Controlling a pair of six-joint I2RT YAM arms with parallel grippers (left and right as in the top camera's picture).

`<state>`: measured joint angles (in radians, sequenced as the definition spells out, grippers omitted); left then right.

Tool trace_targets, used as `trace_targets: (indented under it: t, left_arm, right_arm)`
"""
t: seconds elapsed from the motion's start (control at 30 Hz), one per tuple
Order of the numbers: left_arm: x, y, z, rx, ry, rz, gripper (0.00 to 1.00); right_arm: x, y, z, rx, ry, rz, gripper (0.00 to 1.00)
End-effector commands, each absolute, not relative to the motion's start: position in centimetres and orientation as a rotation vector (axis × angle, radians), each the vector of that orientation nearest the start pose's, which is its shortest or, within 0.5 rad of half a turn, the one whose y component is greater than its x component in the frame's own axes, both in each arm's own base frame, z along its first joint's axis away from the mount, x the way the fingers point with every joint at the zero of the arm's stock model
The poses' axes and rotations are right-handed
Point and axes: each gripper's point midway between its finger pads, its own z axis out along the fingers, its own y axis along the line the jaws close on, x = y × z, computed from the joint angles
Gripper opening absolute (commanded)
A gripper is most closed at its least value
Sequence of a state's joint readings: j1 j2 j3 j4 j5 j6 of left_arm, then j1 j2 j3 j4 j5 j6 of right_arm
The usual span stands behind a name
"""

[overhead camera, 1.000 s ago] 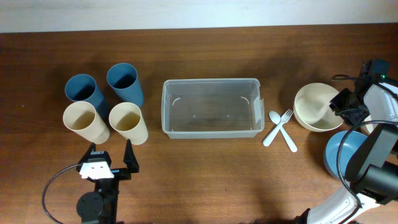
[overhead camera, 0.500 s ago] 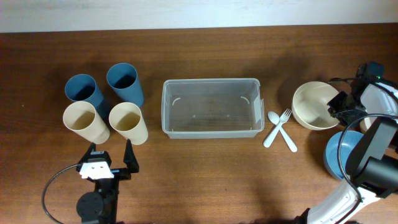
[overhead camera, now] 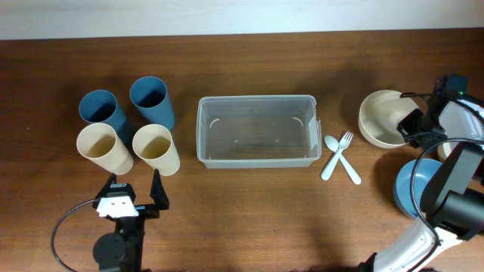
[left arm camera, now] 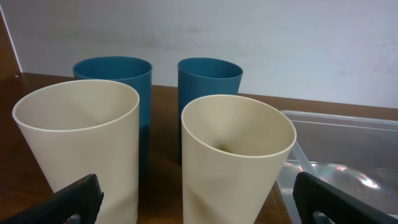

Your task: Pack container

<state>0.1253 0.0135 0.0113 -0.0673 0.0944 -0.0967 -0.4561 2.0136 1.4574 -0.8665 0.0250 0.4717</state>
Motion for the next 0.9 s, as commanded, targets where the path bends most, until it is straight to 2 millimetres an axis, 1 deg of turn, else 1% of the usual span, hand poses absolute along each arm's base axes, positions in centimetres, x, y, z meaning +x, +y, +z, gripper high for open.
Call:
trace_targets:
  t: [0.0,0.17,0.33,0.4,0.43,0.53,0.57,0.6,0.63,0.7,0.77,0.87]
  left_arm:
    - [24.5,1.3,15.9,-0.089,1.638,-0.051,1.00]
    - [24.5,1.3,15.9,-0.089,1.638,-0.051,1.00]
    - [24.5,1.3,15.9,-0.089,1.638,-0.051,1.00]
    - [24.5,1.3,15.9,-0.089,1.638,-0.051,1.00]
    - [24.5,1.3,15.9,-0.089,1.638,-0.051,1.00]
    - [24.5,1.3,15.9,-0.089,1.638,-0.051,1.00]
    - [24.5,1.3,15.9,-0.089,1.638,-0.051,1.00]
    - [24.5,1.3,15.9,-0.089,1.638,-0.051,1.00]
    - [24.5,1.3,15.9,-0.089,1.638,-0.051,1.00]
    - [24.5,1.3,15.9,-0.089,1.638,-0.051,1.00]
    - [24.5,1.3,15.9,-0.089,1.638,-0.051,1.00]
    - [24.5,1.3,15.9,-0.089,1.638,-0.051,1.00]
  right_arm:
    - [37.9,-18.1,4.7,1.320,2.655,0.049,0.04]
    - [39.2,-17.8,8.6,1.253,2.639,0.114,0.04]
    - [40.2,-17.4,12.8,1.129,2.656,0.164,0.04]
    - [40.3,-17.5,13.9,1.102,2.660,0.157,0.04]
    - [40.2,-17.5,14.2,1.102,2.661,0.153,0.04]
    - [39.9,-17.4,14.0,1.099,2.680,0.151,0.04]
    - [39.7,-17.4,13.7,1.096,2.691,0.142,0.05]
    - [39.5,-17.5,13.4,1.102,2.698,0.125,0.11]
    - [39.2,-17.6,13.1,1.108,2.705,0.108,0.20]
    - [38.9,-17.8,12.3,1.117,2.717,0.084,0.30]
    - [38.7,-17.7,11.3,1.121,2.726,0.081,0.33]
    - [38.3,-17.6,9.5,1.135,2.734,0.083,0.33]
